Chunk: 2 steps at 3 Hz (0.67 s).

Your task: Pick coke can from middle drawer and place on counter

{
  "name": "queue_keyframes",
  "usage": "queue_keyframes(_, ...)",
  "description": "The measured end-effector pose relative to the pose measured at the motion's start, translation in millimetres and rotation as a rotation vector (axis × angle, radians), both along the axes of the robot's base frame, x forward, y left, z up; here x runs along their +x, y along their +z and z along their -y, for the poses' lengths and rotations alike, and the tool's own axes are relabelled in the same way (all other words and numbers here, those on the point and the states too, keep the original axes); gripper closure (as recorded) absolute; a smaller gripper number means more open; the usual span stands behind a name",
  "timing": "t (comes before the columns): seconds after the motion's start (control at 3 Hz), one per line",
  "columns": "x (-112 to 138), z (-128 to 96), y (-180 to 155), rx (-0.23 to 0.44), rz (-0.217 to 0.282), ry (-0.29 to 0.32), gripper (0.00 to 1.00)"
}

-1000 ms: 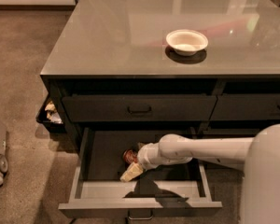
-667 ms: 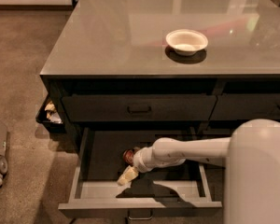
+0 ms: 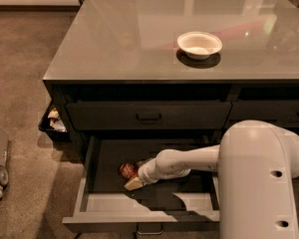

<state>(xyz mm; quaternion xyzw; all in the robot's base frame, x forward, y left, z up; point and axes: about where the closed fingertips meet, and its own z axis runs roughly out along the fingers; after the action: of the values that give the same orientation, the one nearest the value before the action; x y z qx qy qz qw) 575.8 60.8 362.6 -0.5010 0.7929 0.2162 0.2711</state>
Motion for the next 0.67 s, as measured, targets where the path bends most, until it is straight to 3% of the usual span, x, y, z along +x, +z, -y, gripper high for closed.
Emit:
queue_keyframes(0.33,1,2,34,-0.005,0.068,-0.002,0.73)
queue_keyframes(0.67,0,11,75,0.018,0.123,0.007,0.96)
